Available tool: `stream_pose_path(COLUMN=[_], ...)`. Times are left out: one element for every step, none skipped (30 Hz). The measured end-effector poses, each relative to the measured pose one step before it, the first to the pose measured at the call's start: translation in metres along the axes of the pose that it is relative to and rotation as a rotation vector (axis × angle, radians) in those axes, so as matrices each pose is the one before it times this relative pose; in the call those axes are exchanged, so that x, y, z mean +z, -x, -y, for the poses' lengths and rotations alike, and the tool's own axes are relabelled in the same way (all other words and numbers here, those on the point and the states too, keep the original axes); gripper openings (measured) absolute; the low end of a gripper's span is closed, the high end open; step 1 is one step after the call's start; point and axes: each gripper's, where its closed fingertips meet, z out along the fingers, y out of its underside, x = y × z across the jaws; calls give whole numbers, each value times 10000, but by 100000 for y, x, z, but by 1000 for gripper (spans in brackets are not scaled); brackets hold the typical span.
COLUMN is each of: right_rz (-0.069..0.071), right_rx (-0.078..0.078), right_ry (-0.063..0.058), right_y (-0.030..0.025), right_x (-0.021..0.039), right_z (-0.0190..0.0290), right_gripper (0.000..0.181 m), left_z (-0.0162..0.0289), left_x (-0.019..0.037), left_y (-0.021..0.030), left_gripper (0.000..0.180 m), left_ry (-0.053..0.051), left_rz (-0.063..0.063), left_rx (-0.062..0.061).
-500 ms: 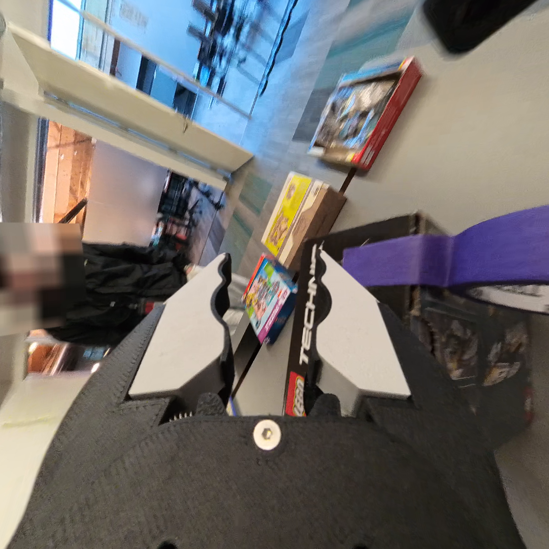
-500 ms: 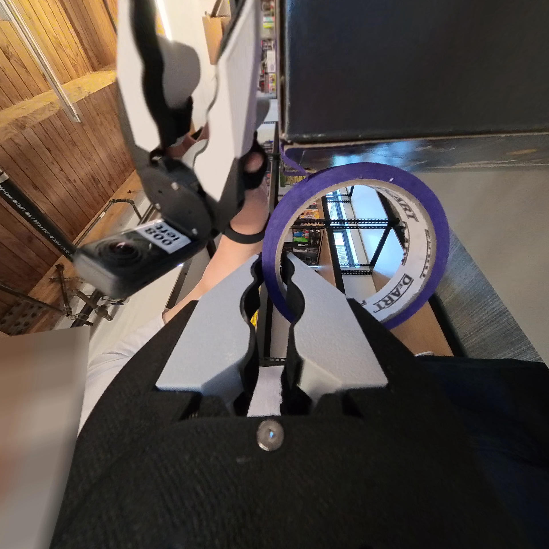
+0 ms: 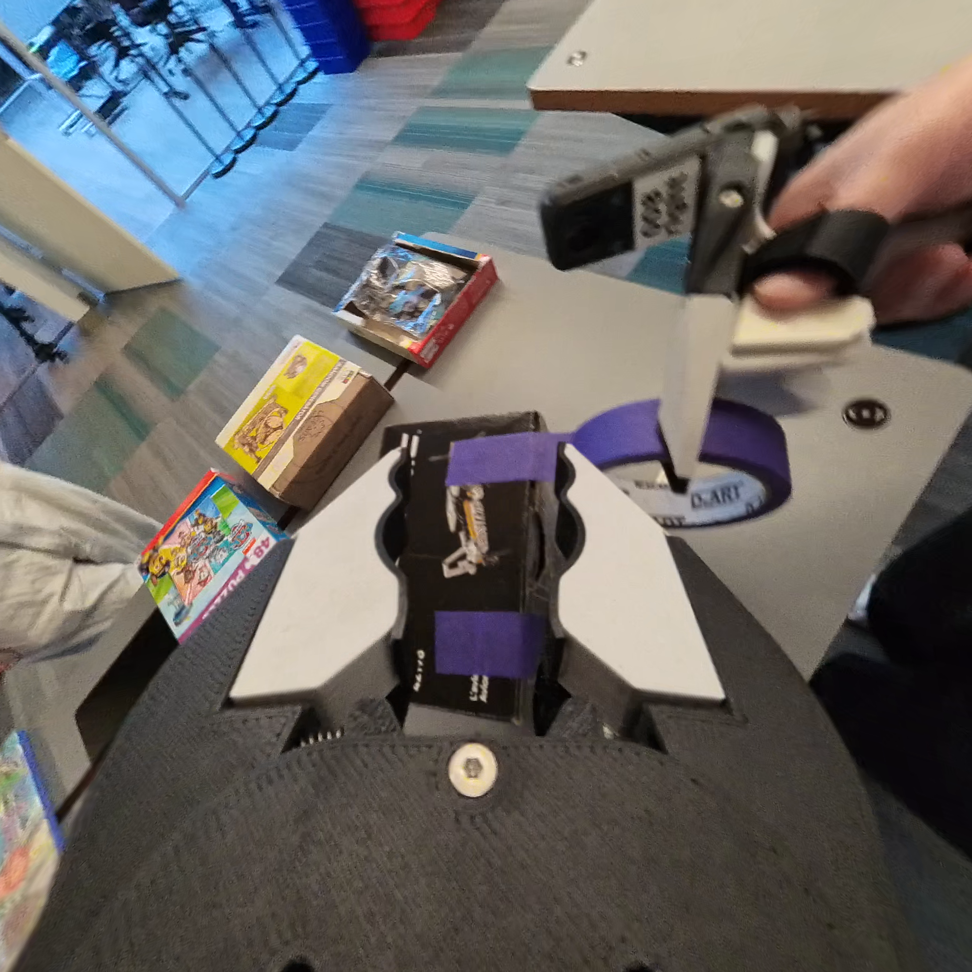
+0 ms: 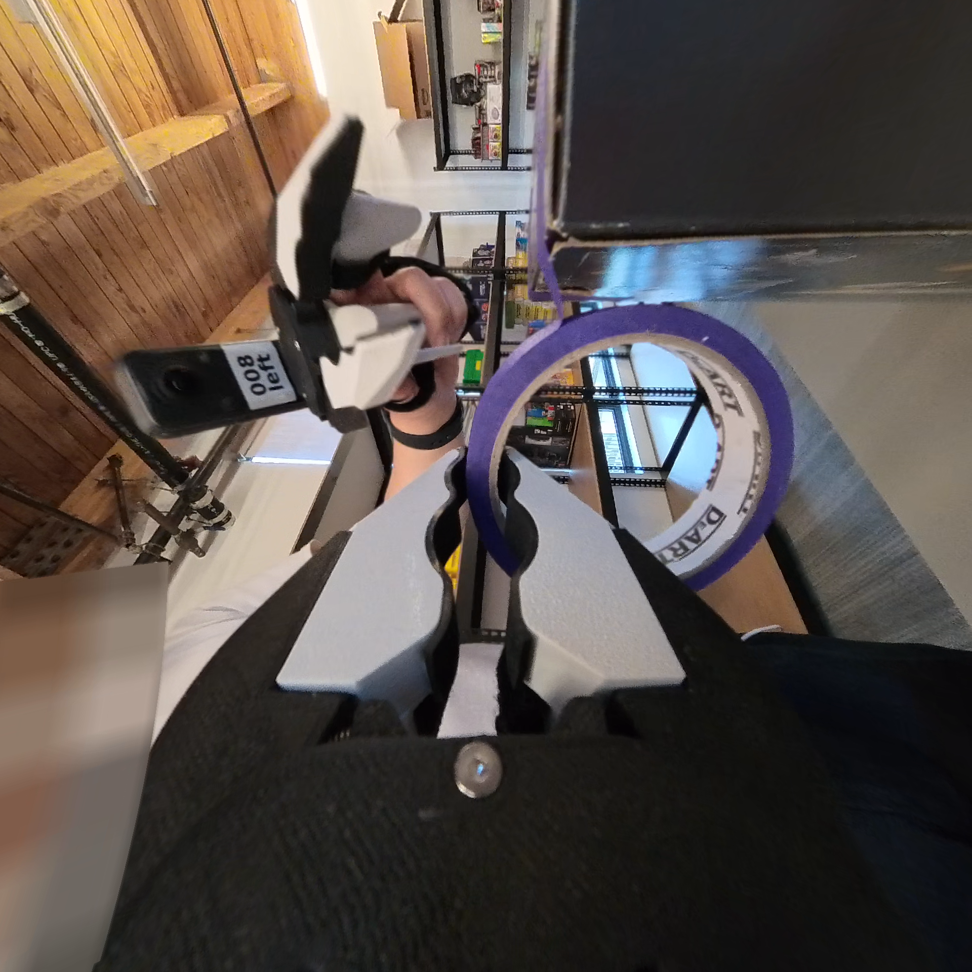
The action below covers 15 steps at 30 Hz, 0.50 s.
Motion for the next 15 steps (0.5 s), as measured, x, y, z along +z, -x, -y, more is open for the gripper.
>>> stream_pose_path(right_rz=[-20, -36, -28, -9, -2, -5, -4, 30, -8, 3, 3, 30, 37, 18, 17], right_rx=[-11, -5, 10, 21, 32, 32, 33, 40, 37, -20, -13, -30, -26, -34, -33], right_ry=[86, 72, 54, 43, 42, 48, 32, -28, 7, 61, 43, 23, 12, -29, -14], right_y=[58, 1, -25, -20, -22, -26, -33, 21, -7, 35, 71, 139, 162, 153, 173], right_x=[41, 29, 7, 10, 3, 2, 0, -5, 19, 51, 34, 22, 16, -11, -5], right_z=[-91, -32, -6, 0, -17, -48, -32, 36, 3, -95, -69, -65, -33, 41, 36], right_gripper=[8, 8, 8, 8, 8, 9, 9, 9, 9, 9, 9, 8, 8, 8, 8], left_z=[-610, -875, -784, -603, -447, -461, -226, 128, 133, 156, 145, 13, -62, -57, -3], left_x=[27, 315, 479, 540, 577, 551, 423, 163, 75, -19, -47, -5, 53, 65, 26], left_y=[-602, -699, -662, -216, -140, -311, 135, 391, 44, 12, 17, -38, -6, 82, 14], left_gripper=[50, 46, 45, 43, 43, 40, 38, 29, 28, 28, 27, 26, 25, 25, 24], left_ry=[208, 390, 426, 398, 336, 350, 196, -18, -16, 12, -17, -14, -52, -114, -127], left_rz=[-156, -186, -124, 186, 249, 94, 351, 442, 96, -17, -20, -35, 12, 57, -24], left_rx=[467, 596, 624, 601, 566, 556, 422, 264, 84, -79, -135, -102, -125, -158, -183])
